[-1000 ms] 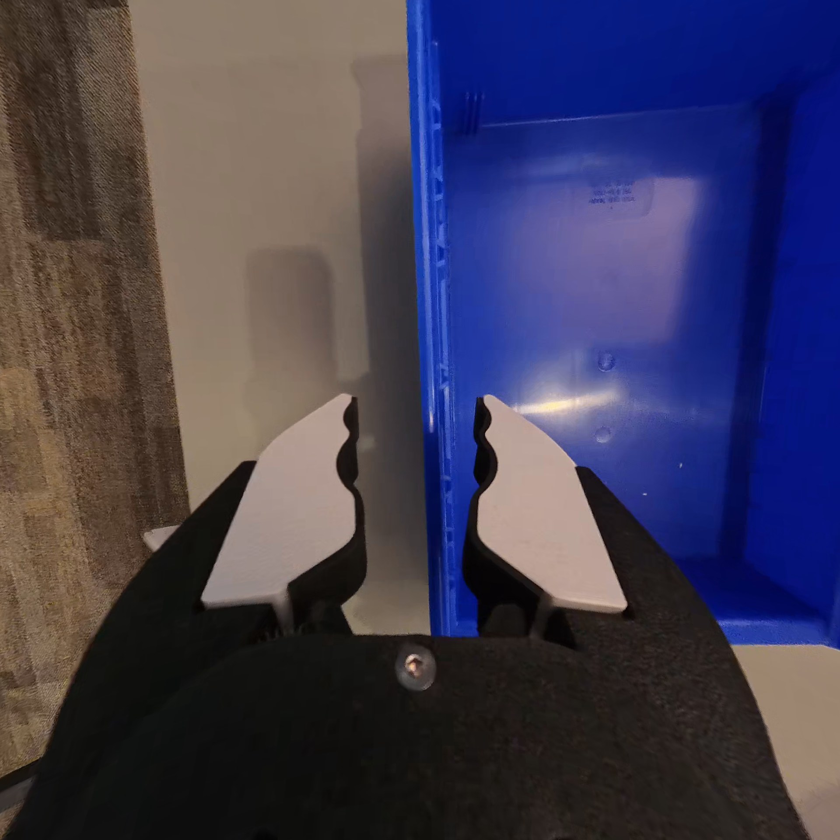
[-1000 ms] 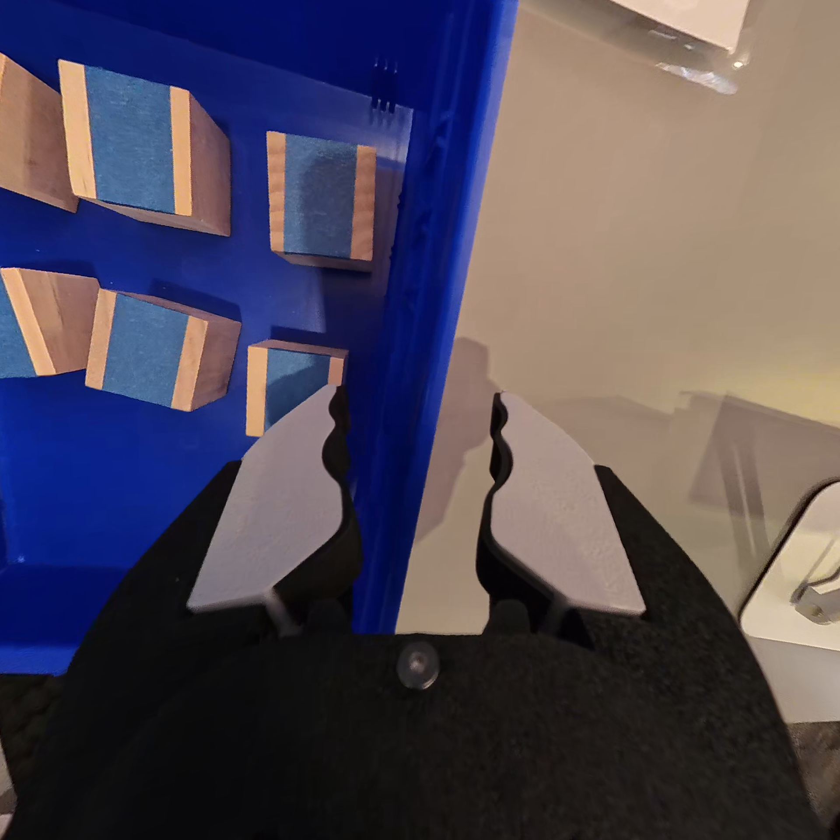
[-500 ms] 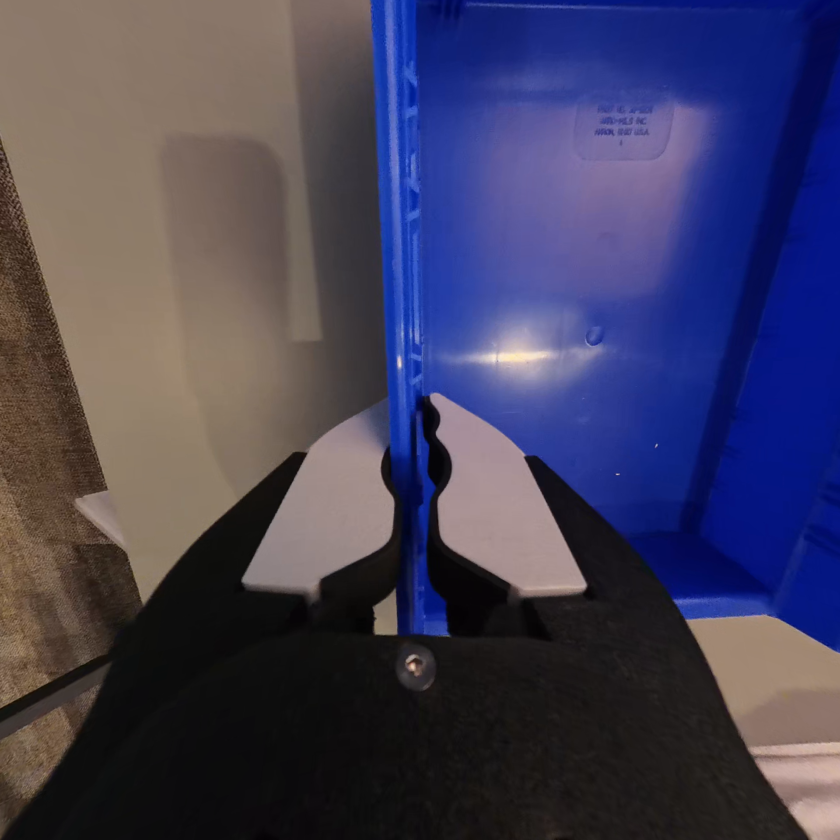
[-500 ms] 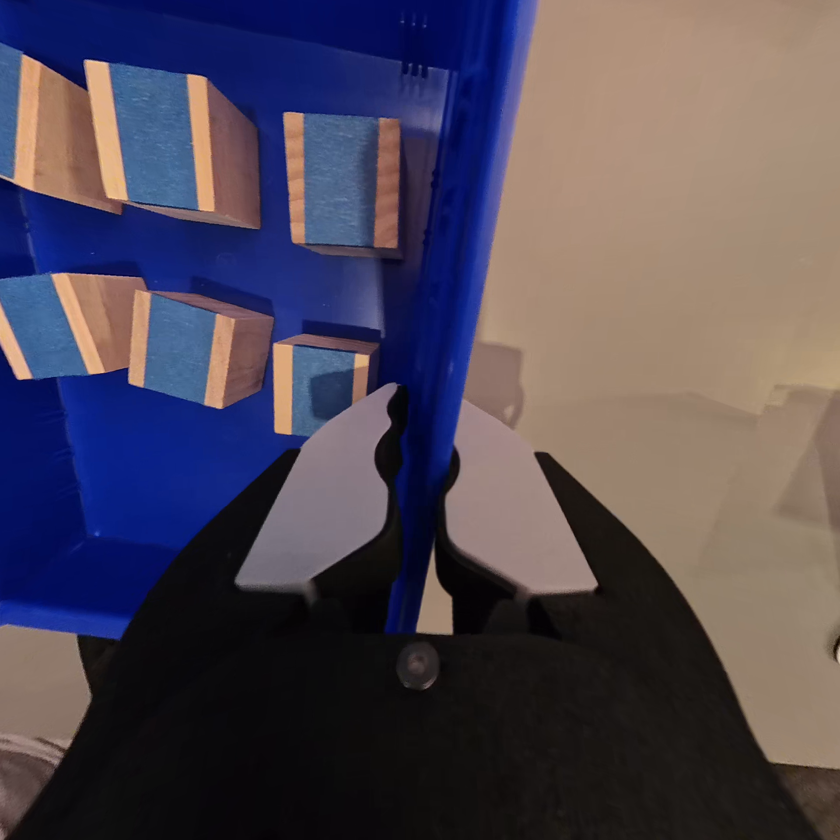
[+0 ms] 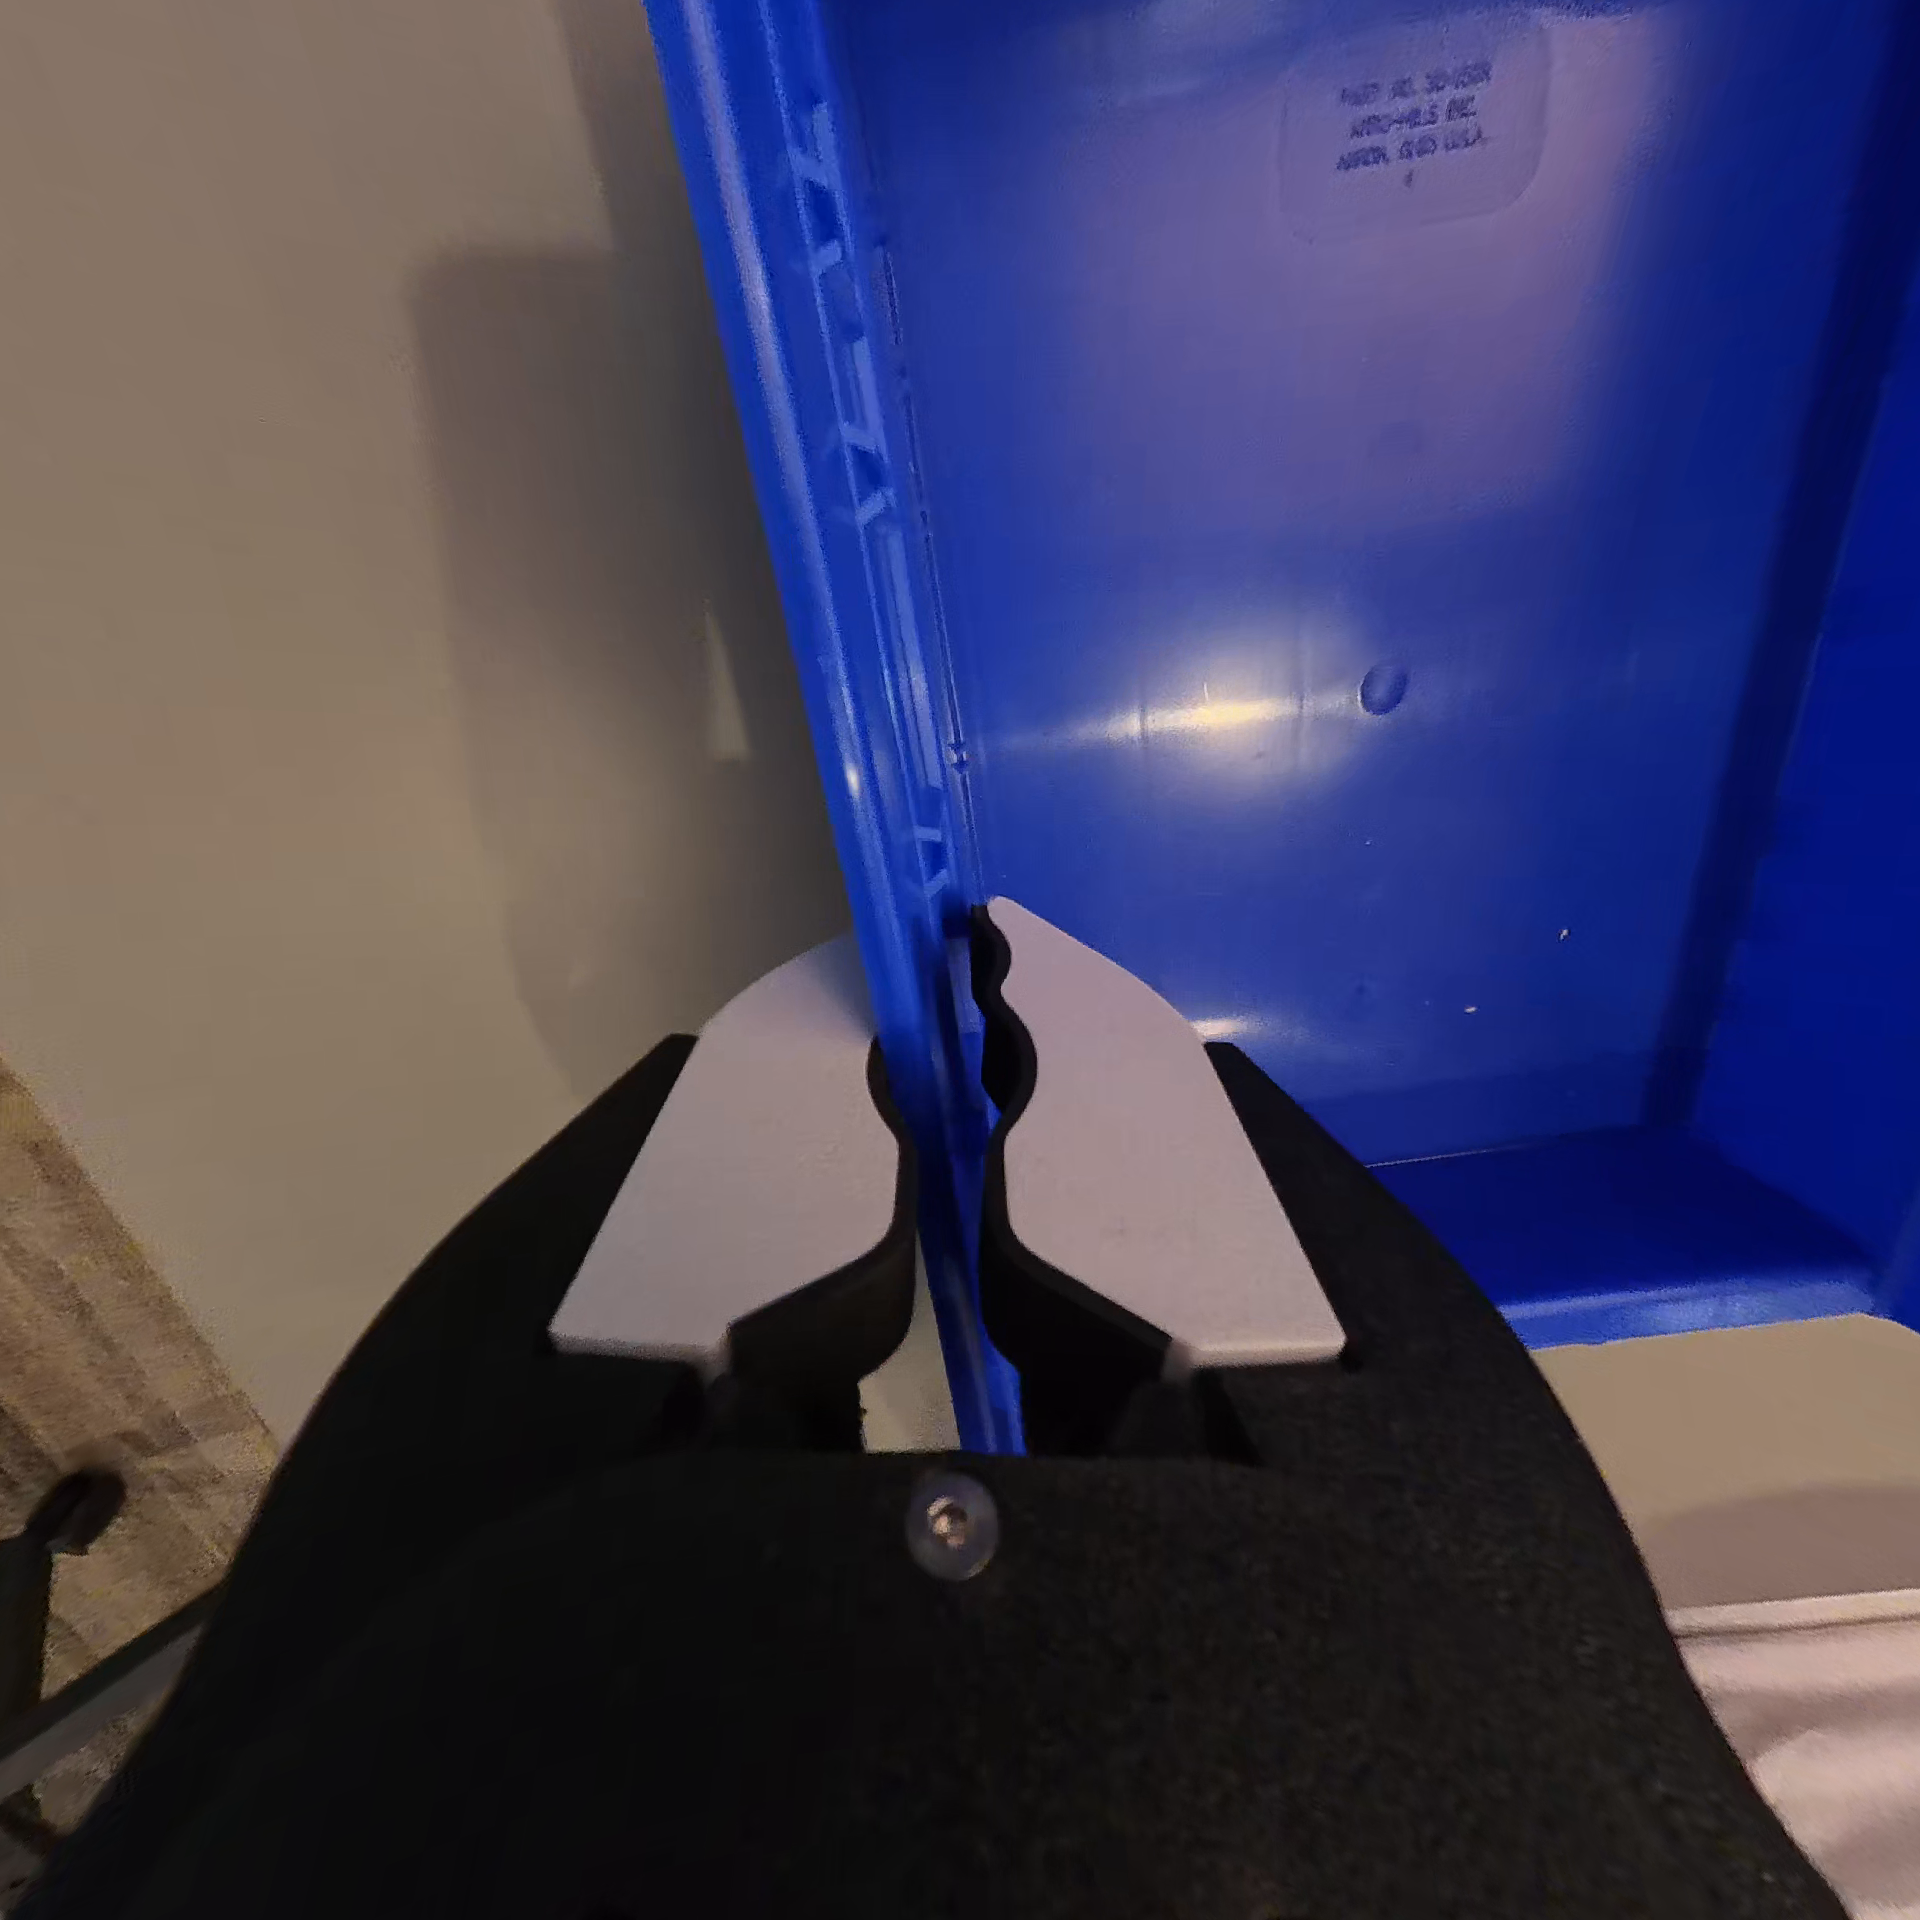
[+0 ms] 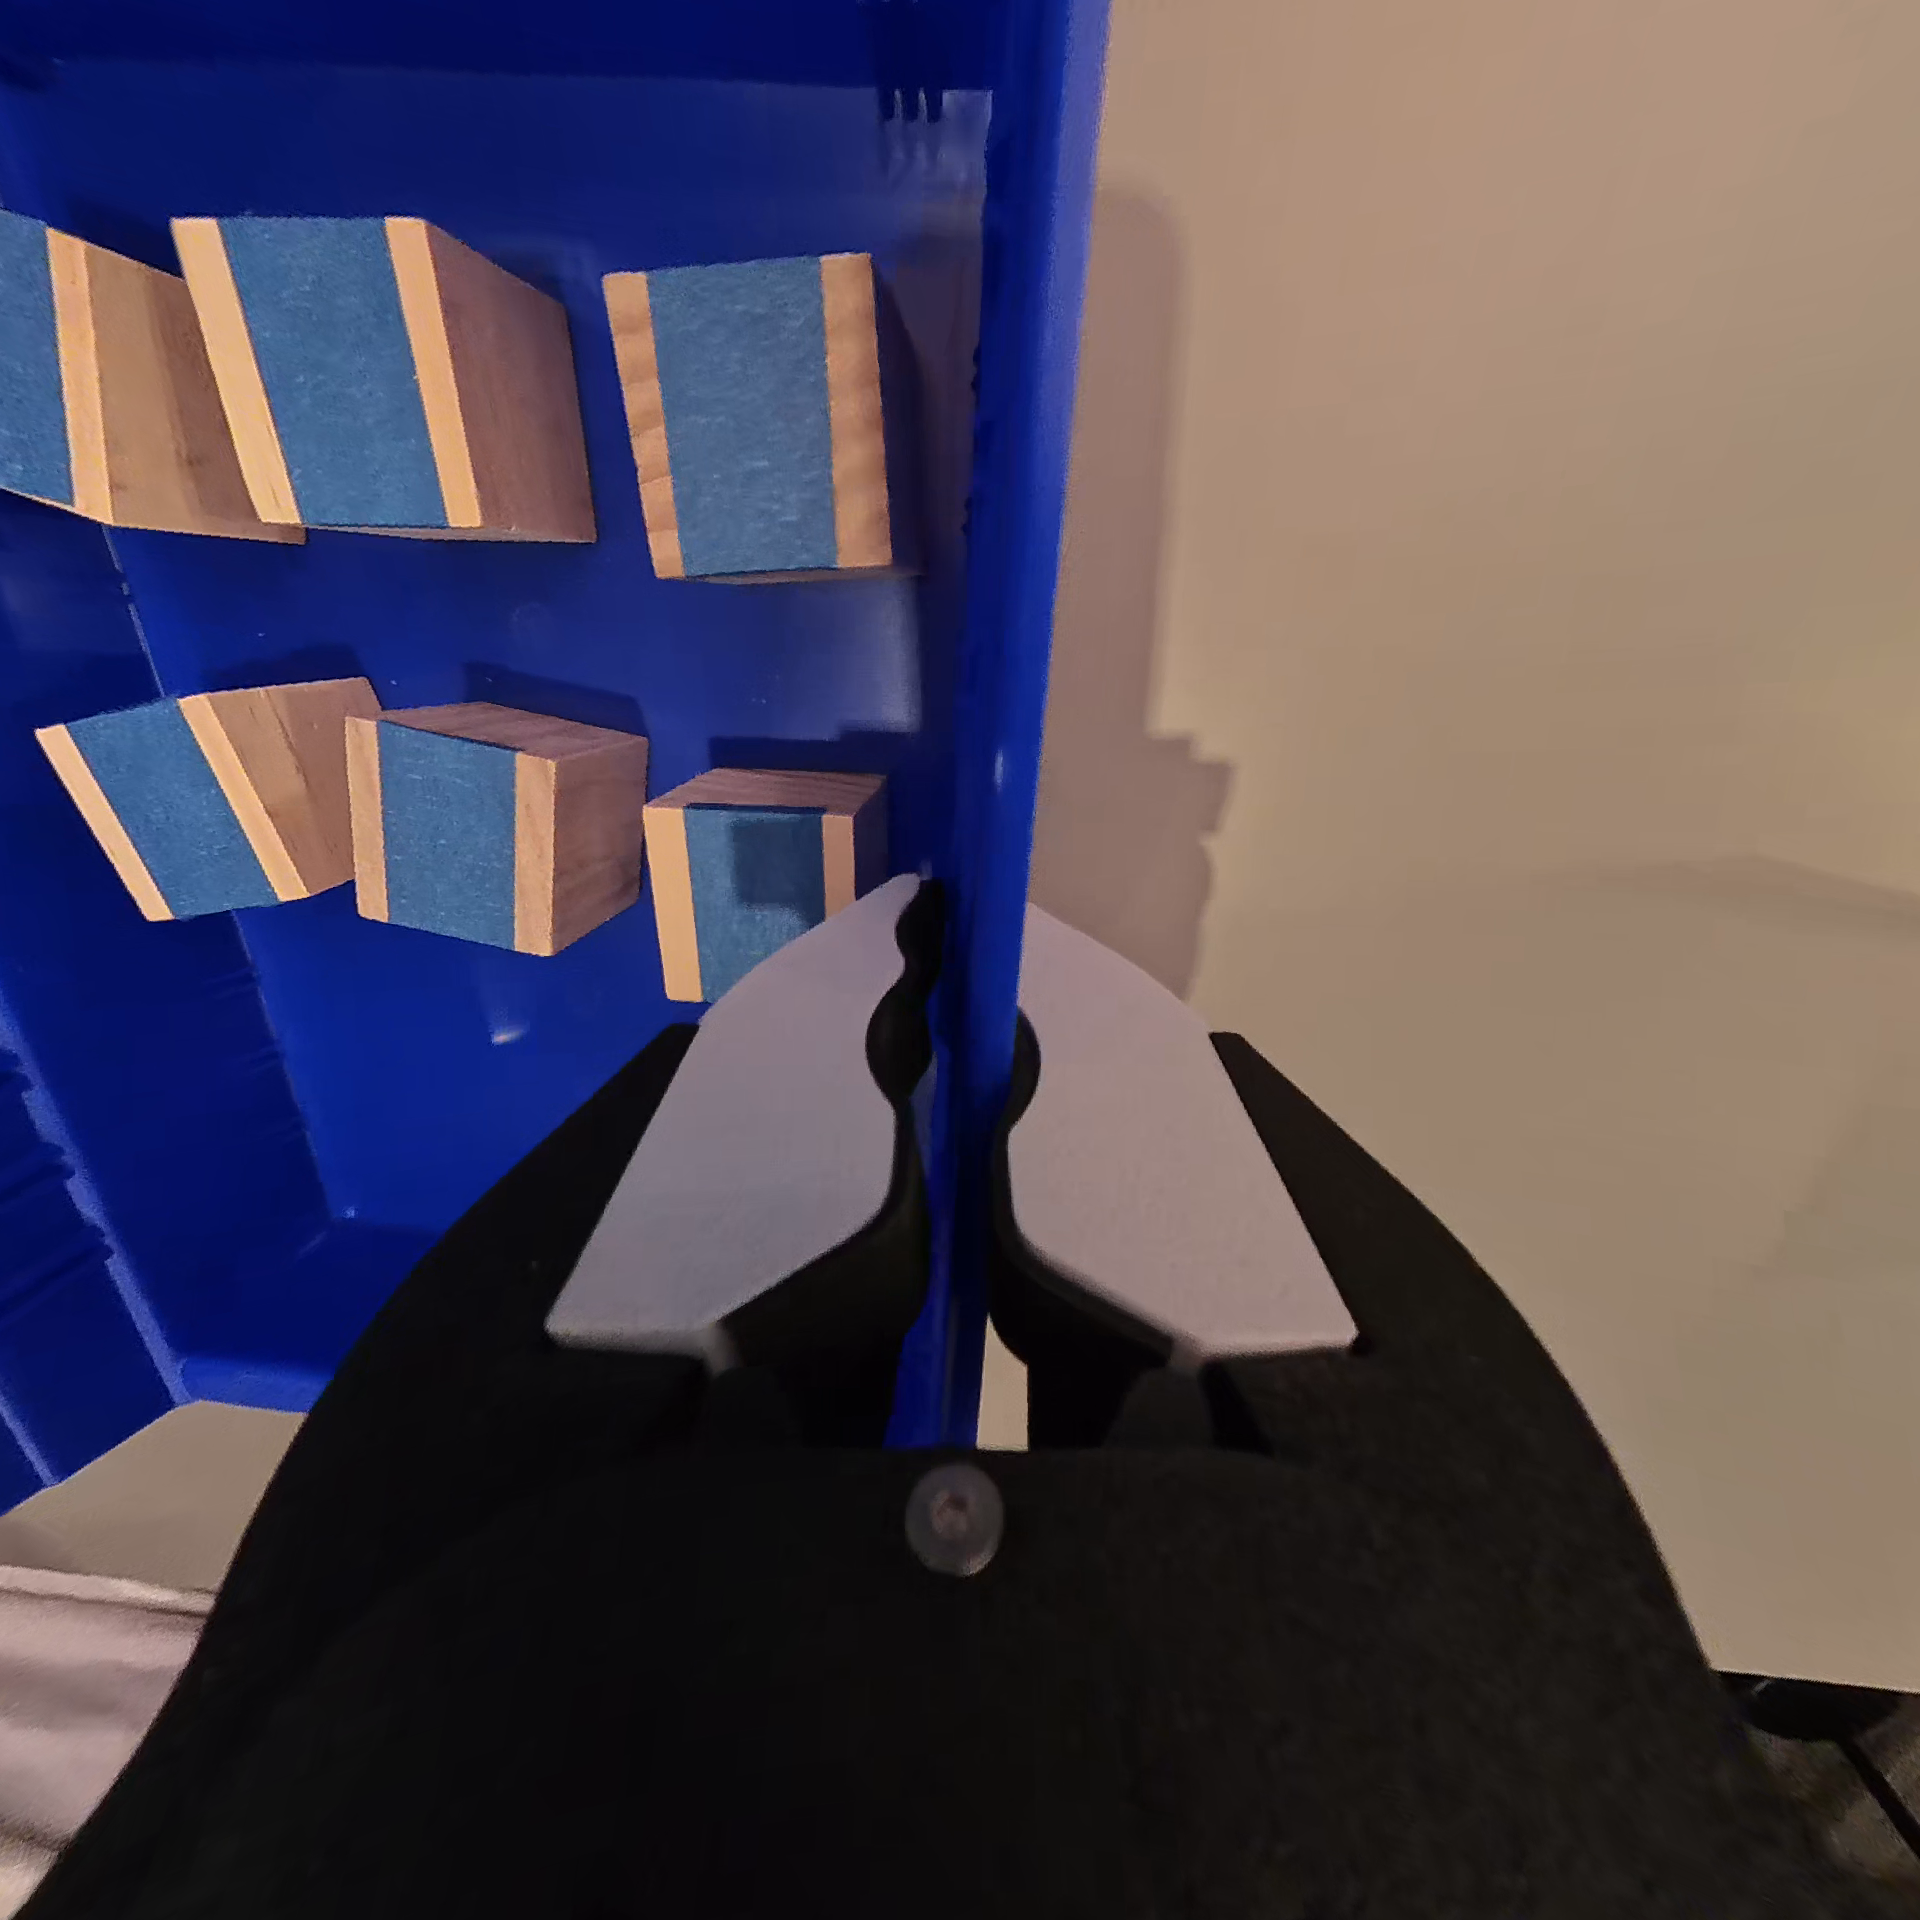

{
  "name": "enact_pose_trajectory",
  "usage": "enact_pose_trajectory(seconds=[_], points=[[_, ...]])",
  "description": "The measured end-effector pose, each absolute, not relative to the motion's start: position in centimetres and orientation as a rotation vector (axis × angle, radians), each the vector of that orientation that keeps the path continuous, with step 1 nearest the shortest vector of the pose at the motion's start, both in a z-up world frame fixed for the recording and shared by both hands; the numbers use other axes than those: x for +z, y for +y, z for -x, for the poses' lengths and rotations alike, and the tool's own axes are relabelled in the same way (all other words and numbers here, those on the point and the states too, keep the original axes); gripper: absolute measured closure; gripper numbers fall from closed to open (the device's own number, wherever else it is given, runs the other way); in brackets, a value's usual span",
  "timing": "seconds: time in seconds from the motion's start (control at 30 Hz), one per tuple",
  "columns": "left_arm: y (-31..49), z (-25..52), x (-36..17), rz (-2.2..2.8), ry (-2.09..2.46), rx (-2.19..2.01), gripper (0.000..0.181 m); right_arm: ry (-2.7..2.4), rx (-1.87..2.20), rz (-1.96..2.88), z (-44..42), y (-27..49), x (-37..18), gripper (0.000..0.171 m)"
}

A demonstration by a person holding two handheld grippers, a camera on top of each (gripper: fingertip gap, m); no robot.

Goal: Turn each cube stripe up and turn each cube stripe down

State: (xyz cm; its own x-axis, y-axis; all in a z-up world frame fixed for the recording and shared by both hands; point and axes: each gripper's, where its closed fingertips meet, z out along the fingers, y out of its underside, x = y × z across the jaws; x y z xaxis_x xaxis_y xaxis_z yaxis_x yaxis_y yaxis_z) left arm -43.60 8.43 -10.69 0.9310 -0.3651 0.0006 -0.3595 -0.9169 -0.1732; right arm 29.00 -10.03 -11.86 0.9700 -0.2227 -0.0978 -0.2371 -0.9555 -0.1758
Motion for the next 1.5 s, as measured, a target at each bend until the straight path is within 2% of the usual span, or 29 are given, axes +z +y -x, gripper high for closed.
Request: enact_pose_trajectory(seconds=[0.43,0.83,1.13,1.27,1.33,1.5], points=[[5.6,31.8,-10.9,2.797,0.994,-0.028,0.168,0.102,0.194,2.991,-22.0,-7.4,-11.8,0.163],[4.1,28.2,-11.0,2.716,1.145,0.061,0.164,0.099,0.349,2.990,-20.6,-7.5,-11.8,0.162],[2.7,23.2,-11.0,2.592,1.285,-0.168,0.162,0.101,0.253,2.986,-21.0,-6.2,-12.3,0.164],[2.1,21.4,-11.3,2.561,1.348,-0.316,0.155,0.065,0.196,3.001,-21.0,-6.1,-12.8,0.163],[1.9,21.0,-11.2,2.536,1.391,-0.390,0.145,0.082,0.190,3.019,-20.9,-6.0,-13.2,0.163],[2.4,21.1,-8.7,2.482,1.322,-0.677,0.131,0.094,0.270,2.997,-20.9,-6.0,-13.1,0.165]])
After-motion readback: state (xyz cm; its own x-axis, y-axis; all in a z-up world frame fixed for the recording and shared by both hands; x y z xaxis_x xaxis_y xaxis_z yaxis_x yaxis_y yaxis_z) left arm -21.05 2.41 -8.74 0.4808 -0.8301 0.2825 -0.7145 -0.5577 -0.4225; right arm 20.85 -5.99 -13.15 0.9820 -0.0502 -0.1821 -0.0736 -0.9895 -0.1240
